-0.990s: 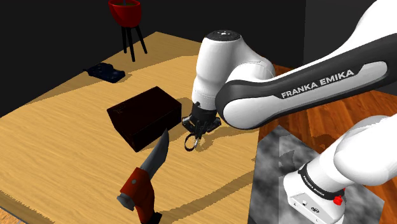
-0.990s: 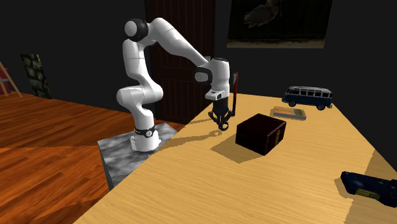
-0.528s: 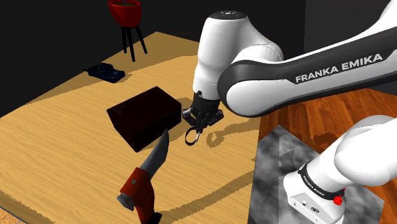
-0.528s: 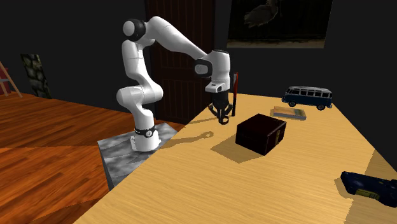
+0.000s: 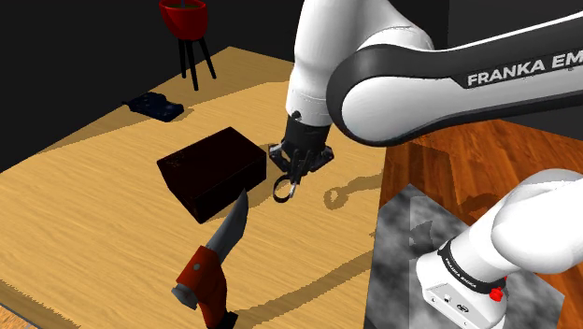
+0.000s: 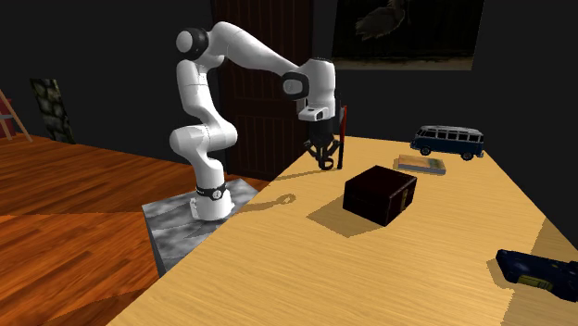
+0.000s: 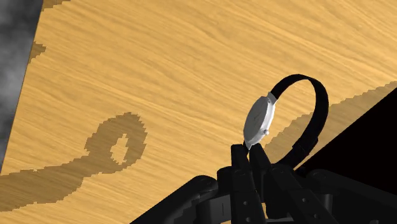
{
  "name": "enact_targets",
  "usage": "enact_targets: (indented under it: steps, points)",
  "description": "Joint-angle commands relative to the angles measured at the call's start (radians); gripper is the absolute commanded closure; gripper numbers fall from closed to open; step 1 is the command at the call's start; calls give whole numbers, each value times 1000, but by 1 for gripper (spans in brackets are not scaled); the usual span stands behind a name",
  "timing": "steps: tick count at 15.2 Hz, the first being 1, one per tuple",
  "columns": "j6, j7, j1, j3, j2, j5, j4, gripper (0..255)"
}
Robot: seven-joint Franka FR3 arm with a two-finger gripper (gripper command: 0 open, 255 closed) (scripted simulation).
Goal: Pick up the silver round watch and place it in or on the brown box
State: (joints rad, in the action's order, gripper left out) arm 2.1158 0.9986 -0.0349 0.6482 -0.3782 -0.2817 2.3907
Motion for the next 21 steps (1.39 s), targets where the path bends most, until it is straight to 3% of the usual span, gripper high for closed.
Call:
enact_targets:
  steps: [1, 14, 21]
  points:
    - [-31, -1, 0, -8, -9, 1, -22, 255]
    - [-211, -3, -2, -51, -55, 10, -158, 255]
    - [-207, 113, -79, 47, 276, 196, -450, 255]
